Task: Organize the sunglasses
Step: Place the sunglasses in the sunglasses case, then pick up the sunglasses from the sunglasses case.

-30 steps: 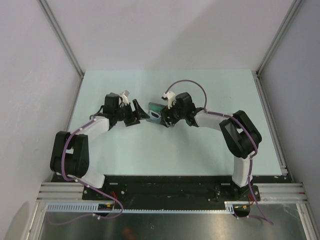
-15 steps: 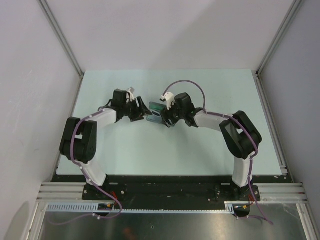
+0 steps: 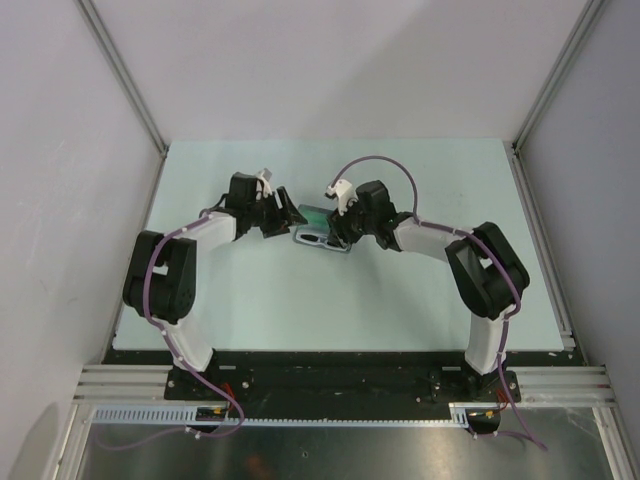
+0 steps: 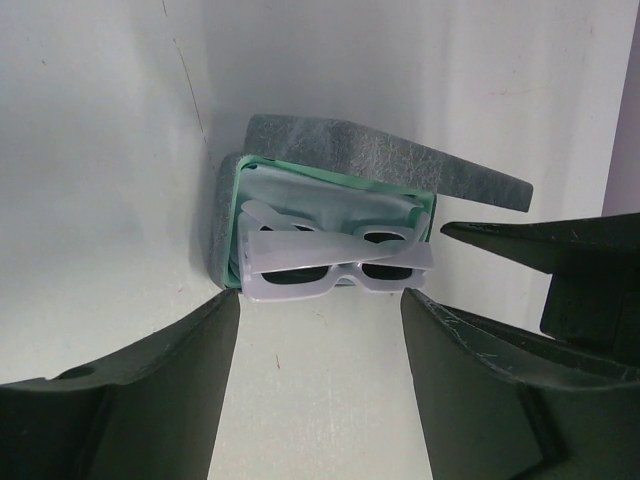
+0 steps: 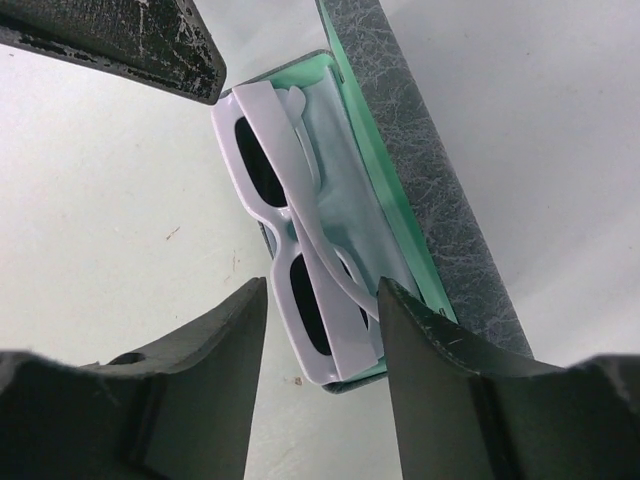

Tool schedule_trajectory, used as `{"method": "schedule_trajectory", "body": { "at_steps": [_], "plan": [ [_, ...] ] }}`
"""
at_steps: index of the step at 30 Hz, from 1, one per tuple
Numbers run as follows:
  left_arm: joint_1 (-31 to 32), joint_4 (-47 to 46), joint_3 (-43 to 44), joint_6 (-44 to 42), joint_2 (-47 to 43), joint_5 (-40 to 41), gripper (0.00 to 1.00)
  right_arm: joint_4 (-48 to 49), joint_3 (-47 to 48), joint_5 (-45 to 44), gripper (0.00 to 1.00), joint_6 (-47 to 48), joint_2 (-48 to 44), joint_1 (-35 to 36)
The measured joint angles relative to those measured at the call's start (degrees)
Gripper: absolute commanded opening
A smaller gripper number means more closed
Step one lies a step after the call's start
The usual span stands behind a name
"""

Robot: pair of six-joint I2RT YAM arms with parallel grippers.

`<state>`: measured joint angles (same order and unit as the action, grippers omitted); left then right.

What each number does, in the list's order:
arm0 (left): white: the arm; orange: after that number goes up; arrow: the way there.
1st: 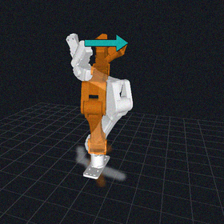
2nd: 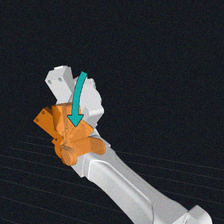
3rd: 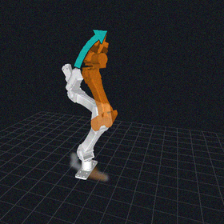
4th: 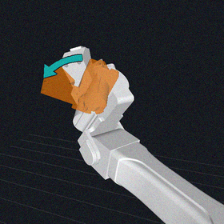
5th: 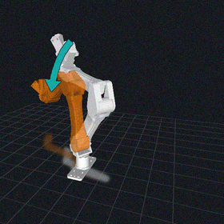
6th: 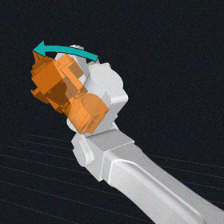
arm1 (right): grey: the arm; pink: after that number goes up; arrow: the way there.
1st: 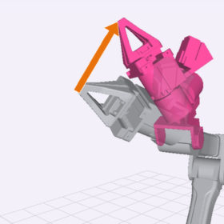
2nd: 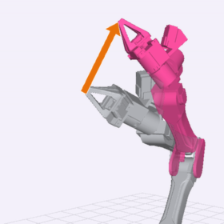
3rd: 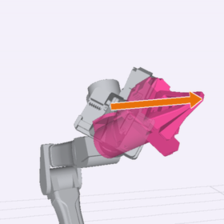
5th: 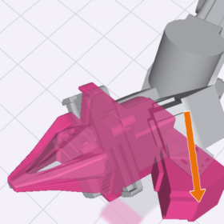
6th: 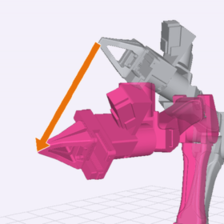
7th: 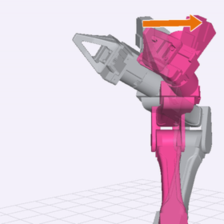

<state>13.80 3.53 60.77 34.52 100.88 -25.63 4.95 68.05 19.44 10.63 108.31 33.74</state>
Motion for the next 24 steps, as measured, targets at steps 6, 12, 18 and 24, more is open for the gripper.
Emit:
{"method": "schedule_trajectory", "body": {
  "at_steps": [6,12,18,24],
  "plan": [
    [0.1,0.0,0.0,-0.1,0.0,0.5,0.71,-0.1,0.0,0.4,0.41,1.1,0.0,0.3],
    [0.1,0.0,0.0,-0.2,-0.2,2.5,0.71,0.1,0.0,-0.9,0.41,4.2,0.0,2.1],
    [-0.2,0.3,-1.2,-0.2,-2.0,5.1,0.71,2.3,0.0,-4.7,0.41,8.5,1.1,4.3],
    [-2.0,1.4,-2.8,0.0,-5.0,6.6,0.72,2.4,0.8,-8.9,0.37,13.0,4.2,5.5]
  ]
}}
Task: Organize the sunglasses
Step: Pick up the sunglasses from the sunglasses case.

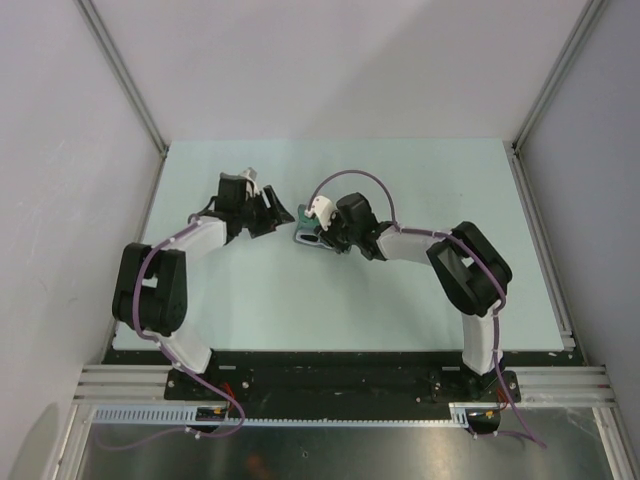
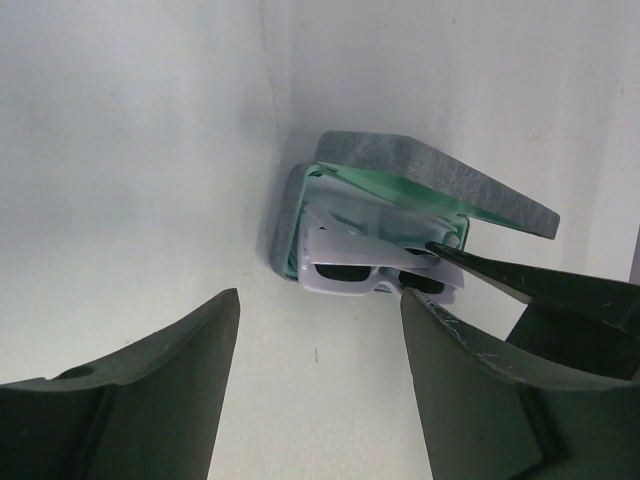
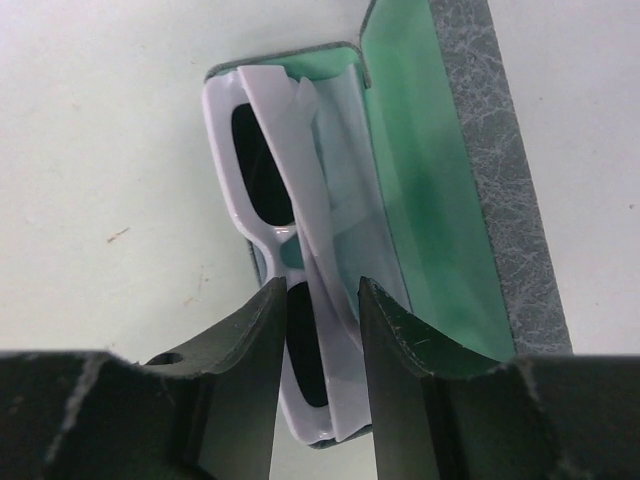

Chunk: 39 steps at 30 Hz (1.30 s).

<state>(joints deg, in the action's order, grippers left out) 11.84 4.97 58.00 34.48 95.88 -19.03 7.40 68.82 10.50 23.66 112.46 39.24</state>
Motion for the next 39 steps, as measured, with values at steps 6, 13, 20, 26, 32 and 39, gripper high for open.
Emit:
{"method": "schedule_trajectory", "body": {
  "at_steps": [6,13,20,26,32,39],
  "plan": [
    [-1.6,0.4,-0.9,0.0,-1.4,0.7,0.72,0.0,0.4,-3.4,0.22,2.3,0.5,0.3],
    [-1.7,0.8,-1.3,0.0,-1.4,0.7,0.72,-0.1,1.4,-5.6,0.09,3.5,0.6,0.9],
    [-1.9,1.3,-1.4,0.0,-1.4,0.4,0.72,-0.5,2.5,-7.6,0.00,5.2,1.7,1.7],
    [-2.1,1.6,-1.8,-0.1,-1.4,-0.2,0.72,-1.7,3.0,-8.6,0.00,7.1,1.7,2.3],
    [-2.2,1.6,-2.1,-0.2,-1.4,-0.7,0.73,-4.7,3.1,-6.1,0.00,7.9,0.4,1.5],
    [-2.2,1.6,-2.9,0.1,-1.4,-0.6,0.75,-7.5,3.1,-1.4,0.00,6.8,-6.1,0.3]
  ]
}}
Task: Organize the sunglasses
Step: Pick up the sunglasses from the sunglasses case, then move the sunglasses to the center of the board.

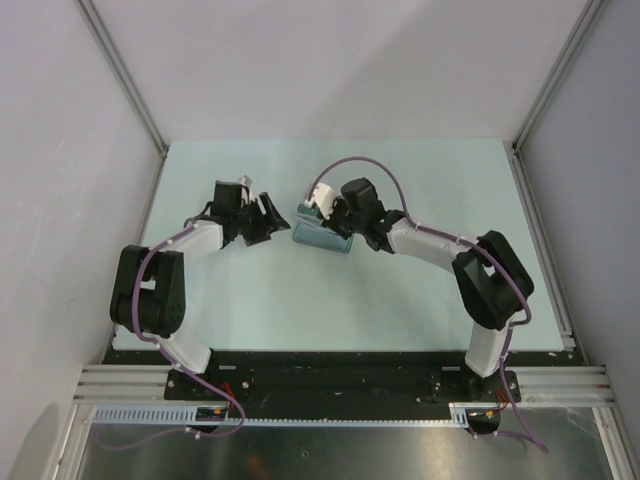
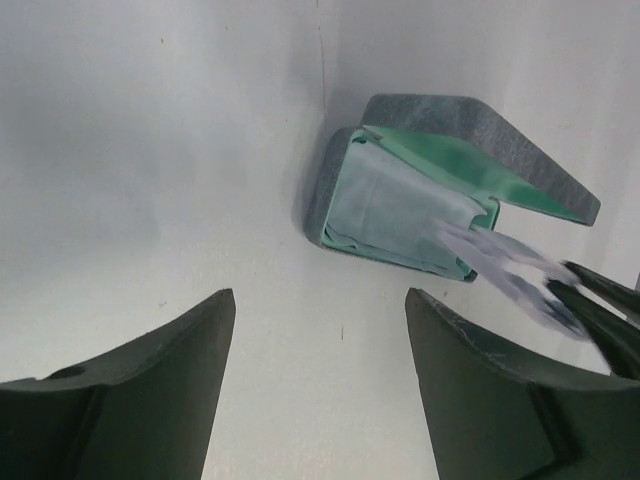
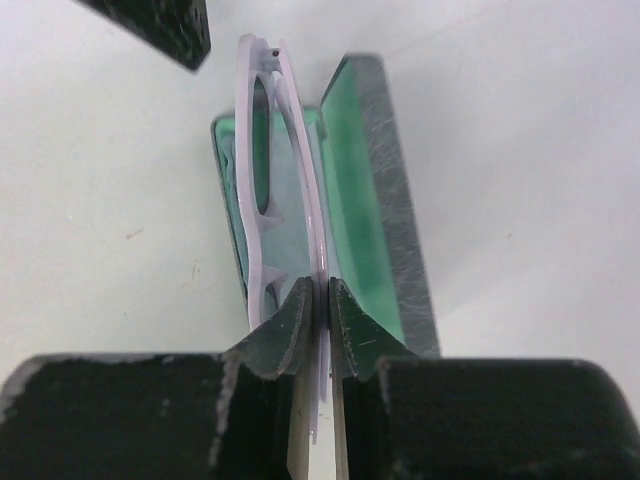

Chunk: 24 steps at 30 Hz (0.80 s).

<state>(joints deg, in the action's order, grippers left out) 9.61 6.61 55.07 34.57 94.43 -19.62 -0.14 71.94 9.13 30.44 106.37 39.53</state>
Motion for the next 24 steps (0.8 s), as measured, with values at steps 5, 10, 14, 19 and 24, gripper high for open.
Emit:
{"method": "schedule_trajectory", "body": {
  "at_steps": [5,10,14,19,24],
  "plan": [
    [0.3,0.0,-0.1,0.3,0.2,0.5,0.57,-0.1,0.0,3.0,0.00,-2.4,-5.4,-1.1],
    [3.0,0.1,5.0,-1.0,5.4,2.3,0.40,-0.5,0.0,7.6,0.00,-6.8,-10.3,-3.7],
    [5.5,-0.3,8.2,-2.2,9.7,4.1,0.43,-1.7,0.0,10.3,0.00,-9.7,-14.2,-5.6],
    [8.0,0.0,9.5,-4.7,13.0,10.0,0.44,-2.1,0.0,13.1,0.00,-12.5,-18.2,-7.4],
    [9.7,0.1,10.4,-7.3,14.3,15.0,0.30,-2.3,0.0,15.0,0.00,-14.1,-20.5,-8.7]
  ]
}}
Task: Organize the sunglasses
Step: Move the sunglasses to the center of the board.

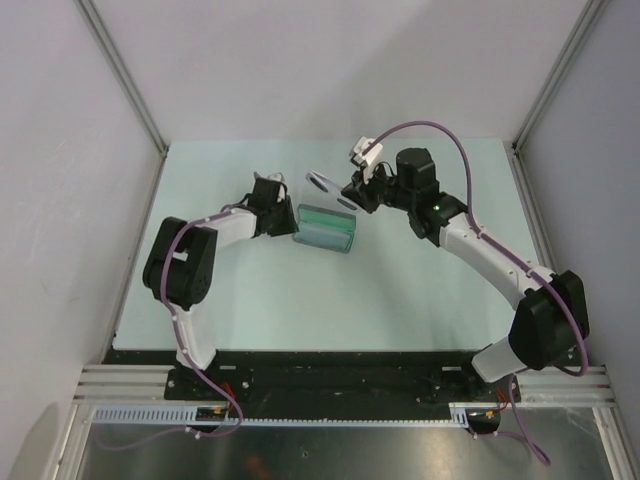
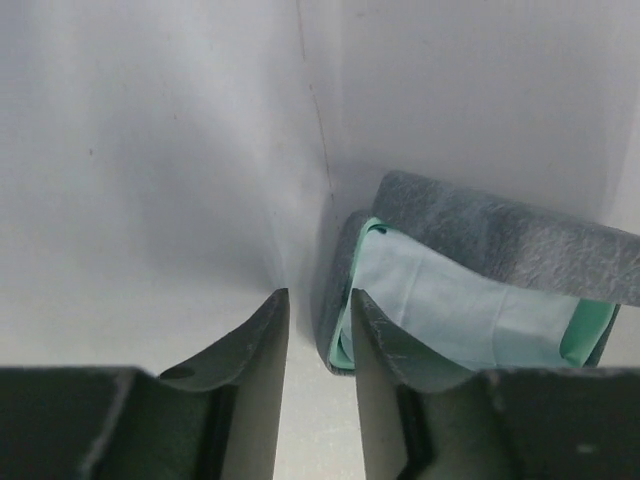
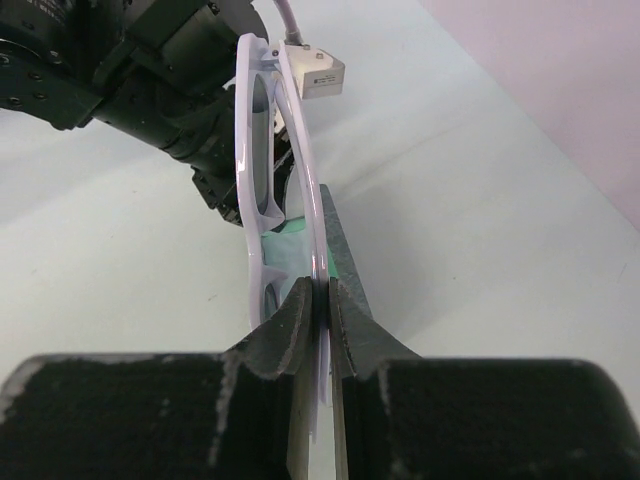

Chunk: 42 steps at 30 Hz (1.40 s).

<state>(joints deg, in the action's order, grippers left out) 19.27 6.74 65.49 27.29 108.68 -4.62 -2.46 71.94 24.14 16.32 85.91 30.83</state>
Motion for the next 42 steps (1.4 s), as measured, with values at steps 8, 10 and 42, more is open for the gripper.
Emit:
{"method": "schedule_trajectory", "body": {
  "at_steps": [8,10,42],
  "plan": [
    [0.5,-0.2,2.9,-4.4,2.0,-0.7,0.13,-0.6,0.0,0.9,0.00,-1.1,-0.7,-1.0],
    [0.5,-0.2,3.1,-5.5,2.1,-1.2,0.12,-0.7,0.0,1.0,0.00,-1.4,-0.7,-1.2],
    [1.7,-1.2,3.7,-21.5,4.2,-12.2,0.00,-15.1,-5.6,10.1,0.00,-11.4,-8.5,-2.4]
  ]
}}
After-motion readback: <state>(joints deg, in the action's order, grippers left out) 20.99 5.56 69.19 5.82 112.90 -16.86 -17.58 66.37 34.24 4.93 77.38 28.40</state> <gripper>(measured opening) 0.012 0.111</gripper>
